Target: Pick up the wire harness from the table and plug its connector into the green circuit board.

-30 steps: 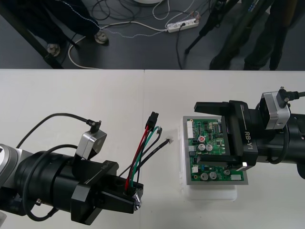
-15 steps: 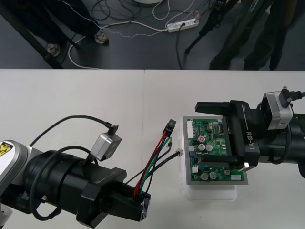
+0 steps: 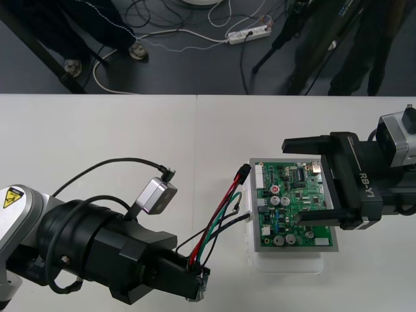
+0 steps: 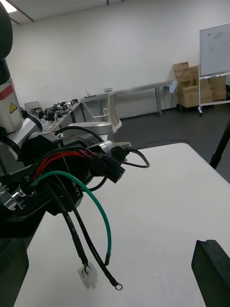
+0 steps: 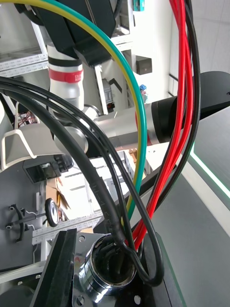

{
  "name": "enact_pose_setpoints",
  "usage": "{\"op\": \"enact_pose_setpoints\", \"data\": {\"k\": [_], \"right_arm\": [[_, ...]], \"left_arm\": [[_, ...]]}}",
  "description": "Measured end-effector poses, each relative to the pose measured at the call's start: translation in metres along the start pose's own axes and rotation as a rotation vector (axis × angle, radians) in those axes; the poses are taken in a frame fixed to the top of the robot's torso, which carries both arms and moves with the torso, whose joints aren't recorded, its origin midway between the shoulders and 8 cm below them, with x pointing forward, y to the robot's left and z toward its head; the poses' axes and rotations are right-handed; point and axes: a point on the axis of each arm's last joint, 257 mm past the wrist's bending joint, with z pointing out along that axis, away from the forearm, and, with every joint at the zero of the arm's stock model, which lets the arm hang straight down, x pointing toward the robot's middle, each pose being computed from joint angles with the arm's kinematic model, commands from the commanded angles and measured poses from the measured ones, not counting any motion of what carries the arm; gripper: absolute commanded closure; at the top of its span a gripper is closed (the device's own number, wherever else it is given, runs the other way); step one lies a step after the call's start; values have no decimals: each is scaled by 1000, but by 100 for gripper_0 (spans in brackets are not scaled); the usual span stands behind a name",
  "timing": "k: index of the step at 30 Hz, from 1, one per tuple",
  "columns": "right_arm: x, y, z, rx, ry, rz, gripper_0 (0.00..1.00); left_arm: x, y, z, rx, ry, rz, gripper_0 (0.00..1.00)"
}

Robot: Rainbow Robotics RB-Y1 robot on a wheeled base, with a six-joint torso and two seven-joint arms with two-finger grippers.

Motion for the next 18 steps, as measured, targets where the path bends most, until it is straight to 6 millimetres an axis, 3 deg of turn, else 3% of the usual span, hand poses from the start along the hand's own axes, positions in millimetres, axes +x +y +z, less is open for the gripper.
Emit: {"op": "enact_pose_setpoints", "data": {"k": [5,18], "right_arm": [[6,-17,-6,-1,-30,64,0],[6,-29,18,-137,-176,244,0]], "left_arm": [[0,-1,1,1,5,4,100],[-4,-1,1,-1,2,11,100]]}}
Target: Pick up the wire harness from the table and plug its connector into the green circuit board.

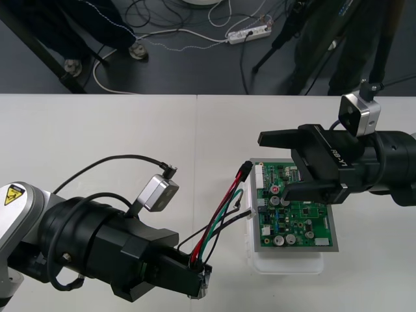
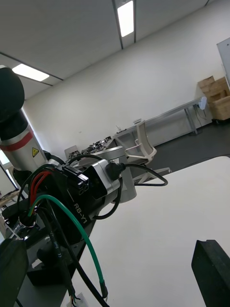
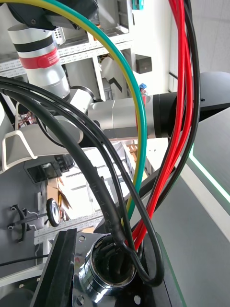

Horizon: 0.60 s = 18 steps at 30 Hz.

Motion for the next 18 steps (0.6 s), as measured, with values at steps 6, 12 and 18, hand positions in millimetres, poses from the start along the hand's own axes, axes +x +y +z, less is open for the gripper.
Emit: {"op": "enact_pose_setpoints", "data": {"k": [6,12,18], "right_arm": [[-7,-11,-1,-8,-32,27,0],[-17,-12,10,-75,-91,74,0],[-18,-9,20,-116,-97,93,0]], "left_arm": [[-1,0,0,-1,-2,2,100],[-3,1,0,-3,-9,3,100],[-6,1,0,-6,-17,4,100]]}}
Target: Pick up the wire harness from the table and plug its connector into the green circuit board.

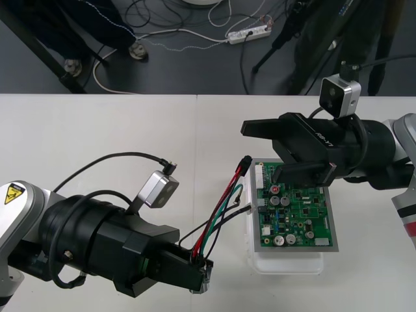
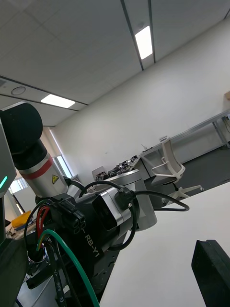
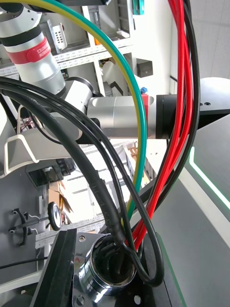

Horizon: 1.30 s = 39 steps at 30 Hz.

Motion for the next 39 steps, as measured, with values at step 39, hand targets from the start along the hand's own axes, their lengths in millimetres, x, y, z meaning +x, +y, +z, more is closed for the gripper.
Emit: {"op": "enact_pose_setpoints", "data": {"k": [39], "right_arm": [[-2,30,36,-224,-167,188,0]], "left_arm": [[-5,1,0,-2,-17,0,100]]}}
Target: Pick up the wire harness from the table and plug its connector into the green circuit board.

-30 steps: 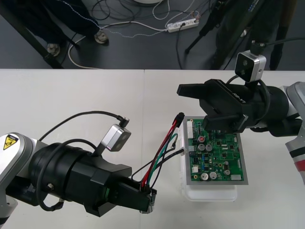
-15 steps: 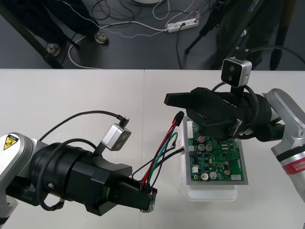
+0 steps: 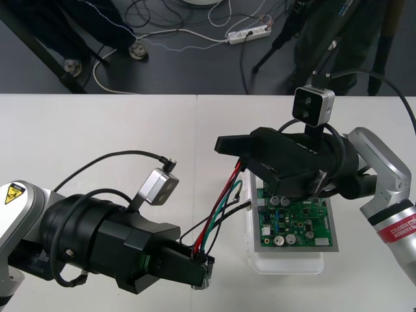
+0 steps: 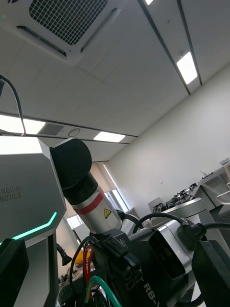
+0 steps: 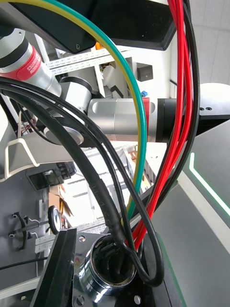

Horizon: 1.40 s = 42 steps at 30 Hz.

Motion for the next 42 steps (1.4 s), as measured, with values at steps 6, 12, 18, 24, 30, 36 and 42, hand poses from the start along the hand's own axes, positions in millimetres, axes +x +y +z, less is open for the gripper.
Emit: {"op": "enact_pose_setpoints", "data": {"k": [6,12,18,24,30,36,42], "right_arm": [[0,1,1,-2,1,-1,0],[-1,2,1,-6,-2,-2,0],[-2,2,1,-8,-3,-3,0],[-2,2,2,-8,-3,-3,16],[-3,4,3,-16,-2,-9,61],[-5,12,10,-43,2,-35,83],[-6,13,10,-46,-2,-60,100]], "left_arm": [[0,0,0,0,0,0,100],[0,0,0,0,0,0,100],[0,0,0,0,0,0,100],[0,0,0,0,0,0,100],[0,0,0,0,0,0,100],[0,0,0,0,0,0,100],[0,0,0,0,0,0,100]]}}
